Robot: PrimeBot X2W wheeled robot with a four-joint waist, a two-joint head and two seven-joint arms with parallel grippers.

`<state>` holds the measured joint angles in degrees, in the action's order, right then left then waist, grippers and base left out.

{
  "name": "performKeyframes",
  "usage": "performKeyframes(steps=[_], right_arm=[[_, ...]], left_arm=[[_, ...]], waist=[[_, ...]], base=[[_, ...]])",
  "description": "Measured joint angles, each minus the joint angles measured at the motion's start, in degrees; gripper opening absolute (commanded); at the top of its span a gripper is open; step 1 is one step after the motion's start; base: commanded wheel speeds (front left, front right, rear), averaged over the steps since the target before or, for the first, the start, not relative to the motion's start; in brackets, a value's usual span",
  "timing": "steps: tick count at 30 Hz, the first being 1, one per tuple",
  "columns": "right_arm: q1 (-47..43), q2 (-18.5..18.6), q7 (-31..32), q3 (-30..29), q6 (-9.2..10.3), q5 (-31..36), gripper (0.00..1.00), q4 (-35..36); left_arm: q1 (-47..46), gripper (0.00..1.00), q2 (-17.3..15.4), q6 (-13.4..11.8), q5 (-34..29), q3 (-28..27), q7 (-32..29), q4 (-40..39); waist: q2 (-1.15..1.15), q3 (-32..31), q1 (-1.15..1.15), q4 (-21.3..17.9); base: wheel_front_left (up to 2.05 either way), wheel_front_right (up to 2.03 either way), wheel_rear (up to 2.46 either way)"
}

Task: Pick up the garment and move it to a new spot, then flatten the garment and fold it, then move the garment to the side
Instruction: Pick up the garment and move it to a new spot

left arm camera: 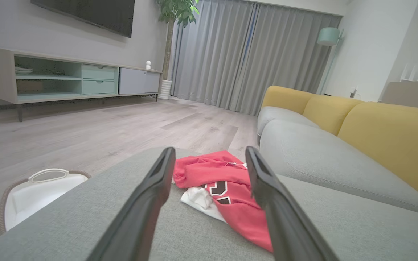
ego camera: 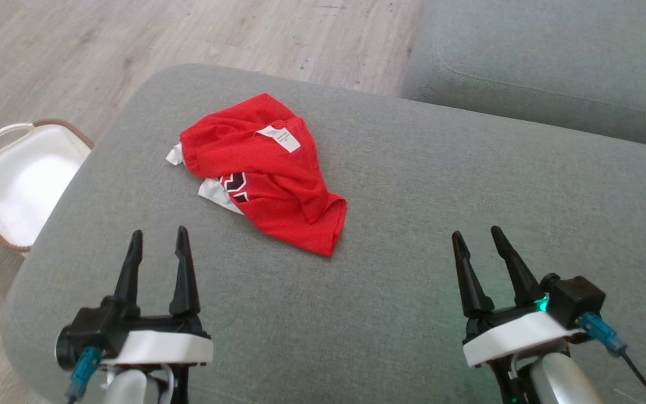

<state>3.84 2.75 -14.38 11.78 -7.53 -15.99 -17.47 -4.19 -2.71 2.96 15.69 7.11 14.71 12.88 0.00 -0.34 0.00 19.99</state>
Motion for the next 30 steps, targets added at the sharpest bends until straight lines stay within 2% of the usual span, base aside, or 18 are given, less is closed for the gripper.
performKeyframes(steps=[4, 9, 14, 20, 24, 30], right_arm=[[0.0, 0.0, 0.0, 0.9, 0.00, -0.2, 1.00, 0.1], [0.3, 0.0, 0.0, 0.4, 0.00, 0.0, 1.00, 0.5], [1.0, 0.0, 0.0, -1.3, 0.00, 1.4, 1.00, 1.1], [4.8, 0.0, 0.0, -3.1, 0.00, 2.8, 1.00, 2.3], [7.2, 0.0, 0.0, -2.3, 0.00, 3.9, 1.00, 2.6], [10.5, 0.1, 0.0, -2.9, 0.00, 4.1, 1.00, 4.1]], left_arm=[[-0.1, 1.00, 0.0, 0.2, -0.8, -2.0, 0.0, 0.9], [-2.5, 1.00, -0.9, 1.8, -3.0, -3.5, 0.0, 4.3], [-13.3, 1.00, -4.5, 3.2, -4.8, -2.2, -0.2, 12.0], [-28.1, 1.00, -7.5, 4.3, -4.8, 4.3, -6.0, 22.4], [-36.5, 1.00, -10.0, 4.6, 4.2, 14.0, -12.3, 27.1], [-44.7, 1.00, -15.9, 4.6, 18.0, 26.3, -22.1, 29.8]], waist=[[0.00, 0.6, 0.00, 0.4], [0.00, 2.5, 0.00, -0.7], [0.00, 5.5, 0.01, -2.5], [0.00, 9.8, 0.01, -4.7], [0.00, 13.0, 0.02, -6.5], [0.00, 17.3, 0.02, -9.9]], base=[[0.00, 0.00, 0.00], [0.00, 0.00, 0.00], [0.00, 0.00, 0.00], [0.00, 0.00, 0.00], [0.00, 0.00, 0.00], [0.00, 0.00, 0.00]])
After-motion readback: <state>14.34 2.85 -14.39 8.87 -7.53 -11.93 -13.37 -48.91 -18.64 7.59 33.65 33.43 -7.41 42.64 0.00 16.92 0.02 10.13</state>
